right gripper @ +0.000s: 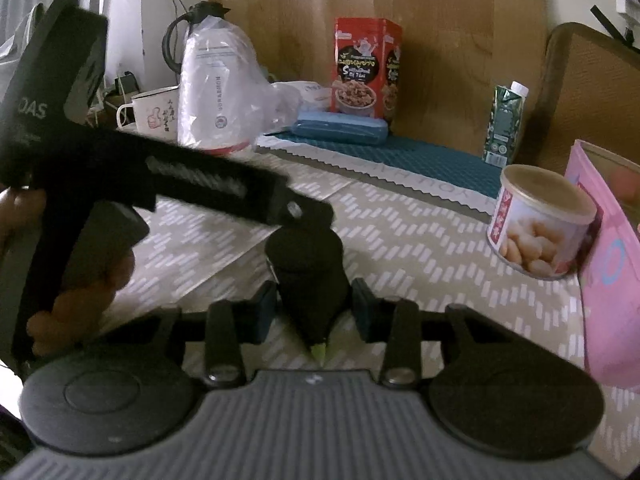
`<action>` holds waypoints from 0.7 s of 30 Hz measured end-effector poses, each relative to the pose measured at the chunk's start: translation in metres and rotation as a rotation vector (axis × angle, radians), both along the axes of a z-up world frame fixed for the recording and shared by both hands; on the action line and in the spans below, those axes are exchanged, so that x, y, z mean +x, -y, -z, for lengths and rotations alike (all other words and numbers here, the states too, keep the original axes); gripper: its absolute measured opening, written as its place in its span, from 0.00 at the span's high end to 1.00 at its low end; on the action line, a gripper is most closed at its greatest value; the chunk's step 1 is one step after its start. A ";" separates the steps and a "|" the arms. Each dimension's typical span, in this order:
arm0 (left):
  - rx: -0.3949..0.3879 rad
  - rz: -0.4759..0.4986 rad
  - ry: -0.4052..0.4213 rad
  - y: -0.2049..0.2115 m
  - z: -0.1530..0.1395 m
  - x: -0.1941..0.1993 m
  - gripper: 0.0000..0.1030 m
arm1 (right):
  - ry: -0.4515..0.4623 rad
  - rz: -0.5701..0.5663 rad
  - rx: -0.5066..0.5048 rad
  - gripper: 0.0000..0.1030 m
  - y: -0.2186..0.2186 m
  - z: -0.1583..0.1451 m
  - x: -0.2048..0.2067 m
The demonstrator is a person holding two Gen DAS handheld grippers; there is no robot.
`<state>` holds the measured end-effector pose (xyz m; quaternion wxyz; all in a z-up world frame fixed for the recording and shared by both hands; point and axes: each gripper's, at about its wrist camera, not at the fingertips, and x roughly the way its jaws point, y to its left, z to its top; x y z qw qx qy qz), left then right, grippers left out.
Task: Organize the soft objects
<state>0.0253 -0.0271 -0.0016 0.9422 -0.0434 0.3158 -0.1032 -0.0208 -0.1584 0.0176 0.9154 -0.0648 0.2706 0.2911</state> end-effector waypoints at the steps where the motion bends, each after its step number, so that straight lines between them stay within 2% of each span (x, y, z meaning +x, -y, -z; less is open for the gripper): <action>1: 0.011 -0.001 0.006 0.003 0.000 -0.001 0.02 | 0.001 -0.001 0.002 0.58 0.001 0.000 -0.002; 5: 0.007 -0.014 0.005 0.002 0.001 0.000 0.00 | -0.005 -0.002 0.024 0.58 0.005 0.002 -0.004; 21: 0.008 -0.015 0.010 0.002 0.002 -0.001 0.00 | 0.016 0.007 0.009 0.58 0.003 0.003 -0.007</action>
